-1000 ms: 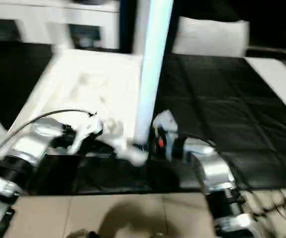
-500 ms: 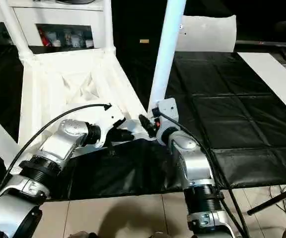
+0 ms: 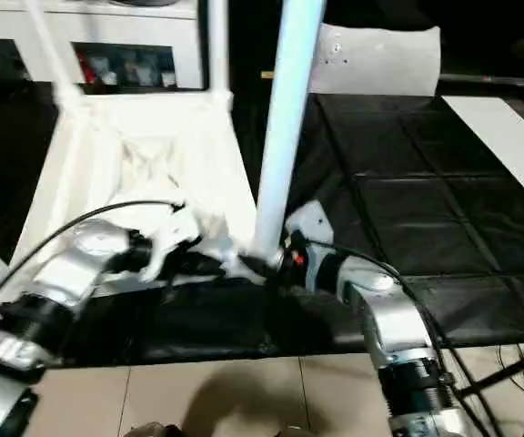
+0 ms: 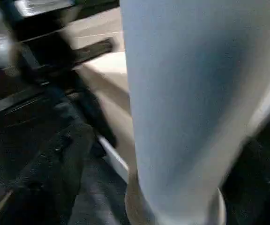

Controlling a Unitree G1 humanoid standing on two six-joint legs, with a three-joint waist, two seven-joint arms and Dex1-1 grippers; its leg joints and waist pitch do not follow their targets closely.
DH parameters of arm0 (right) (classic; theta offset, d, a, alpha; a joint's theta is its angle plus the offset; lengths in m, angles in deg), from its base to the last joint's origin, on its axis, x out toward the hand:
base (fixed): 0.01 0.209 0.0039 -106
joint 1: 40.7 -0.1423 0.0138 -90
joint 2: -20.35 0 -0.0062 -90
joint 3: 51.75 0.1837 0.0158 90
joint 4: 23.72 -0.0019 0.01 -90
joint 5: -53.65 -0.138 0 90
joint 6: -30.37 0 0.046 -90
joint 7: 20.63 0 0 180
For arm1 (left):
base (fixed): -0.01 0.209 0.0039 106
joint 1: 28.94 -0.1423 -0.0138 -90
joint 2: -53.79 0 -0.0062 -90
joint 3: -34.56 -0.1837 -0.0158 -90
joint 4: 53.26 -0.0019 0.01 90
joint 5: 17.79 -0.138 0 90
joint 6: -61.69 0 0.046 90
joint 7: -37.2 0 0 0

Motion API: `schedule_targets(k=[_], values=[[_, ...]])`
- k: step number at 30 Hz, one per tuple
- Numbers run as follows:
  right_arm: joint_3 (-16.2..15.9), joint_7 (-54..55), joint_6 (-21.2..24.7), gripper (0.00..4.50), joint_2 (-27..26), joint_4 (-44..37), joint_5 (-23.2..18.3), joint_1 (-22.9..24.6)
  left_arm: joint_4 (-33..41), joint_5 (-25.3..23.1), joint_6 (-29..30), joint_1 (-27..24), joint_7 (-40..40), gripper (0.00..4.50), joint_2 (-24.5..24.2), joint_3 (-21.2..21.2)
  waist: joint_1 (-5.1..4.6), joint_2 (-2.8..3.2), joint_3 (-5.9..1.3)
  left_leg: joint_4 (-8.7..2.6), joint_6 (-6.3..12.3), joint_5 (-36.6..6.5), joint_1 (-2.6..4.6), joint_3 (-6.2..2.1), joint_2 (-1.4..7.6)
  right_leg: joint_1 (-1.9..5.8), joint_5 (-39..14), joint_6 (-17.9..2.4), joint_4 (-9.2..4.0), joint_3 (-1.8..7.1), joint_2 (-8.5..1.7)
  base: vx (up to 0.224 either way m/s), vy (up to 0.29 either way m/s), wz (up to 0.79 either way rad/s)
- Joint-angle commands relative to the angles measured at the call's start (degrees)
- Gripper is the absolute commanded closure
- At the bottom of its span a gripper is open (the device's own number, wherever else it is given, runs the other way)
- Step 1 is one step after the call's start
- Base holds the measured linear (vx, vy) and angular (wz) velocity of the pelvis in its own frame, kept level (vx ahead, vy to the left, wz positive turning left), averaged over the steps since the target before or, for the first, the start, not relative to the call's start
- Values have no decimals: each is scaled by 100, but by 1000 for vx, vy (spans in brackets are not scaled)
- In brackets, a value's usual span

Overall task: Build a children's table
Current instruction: Rotate leg to tighten

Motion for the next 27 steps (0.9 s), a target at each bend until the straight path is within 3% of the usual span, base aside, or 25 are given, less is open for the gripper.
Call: schedule_targets(k=[1,8,9,13,14,16,18,23,27], values=[[-194,-581,-75,6,201,23,-188,-86,-55,-7,-345,15,-476,450,-79,-244,29,43,-369,-381,251,-1134,244,-127,306,203,-97,-1499,-346,131,-249,0,0,0],[-299,-1533,-334,6,579,247,-339,-186,-56,114,-570,144,-1448,450,-397,-415,180,16,-387,-353,297,-929,225,-92,312,216,93,-1586,-282,114,-261,0,0,0],[-304,-1624,-344,32,613,298,-373,-220,-89,119,-634,172,-1532,450,-421,-446,187,15,-386,-353,297,-932,228,-90,311,213,70,-1587,-284,113,-258,0,0,0],[-344,-1916,-370,45,722,455,-465,-351,-149,148,-746,253,-1822,450,-469,-526,248,5,-386,-350,237,-1007,237,-84,318,197,-114,-1578,-288,116,-270,0,0,0],[-380,-2031,-383,75,755,521,-481,-411,-139,178,-774,278,-1902,450,-500,-599,274,9,-390,-348,224,-993,243,-85,325,194,-121,-1571,-283,118,-276,0,0,0],[-400,-2090,-401,87,766,566,-480,-446,-139,198,-798,294,-1918,450,-521,-653,296,-7,-394,-339,227,-977,240,-80,320,190,-98,-1569,-267,118,-268,0,0,0],[-419,-2146,-433,94,766,622,-469,-487,-143,212,-834,314,-1921,450,-549,-723,302,-6,-389,-344,223,-999,229,-85,319,186,-153,-1553,-271,117,-275,0,0,0],[-488,-2280,-523,160,673,828,-442,-624,-249,238,-964,390,-1921,450,-577,-870,302,-26,-391,-348,100,-1121,236,-92,319,177,-328,-1516,-279,116,-276,0,0,0],[-560,-2351,-542,171,661,883,-476,-667,-300,259,-1006,420,-1921,450,-590,-902,304,-33,-381,-352,78,-1184,227,-94,316,177,-419,-1508,-285,118,-276,0,0,0]])
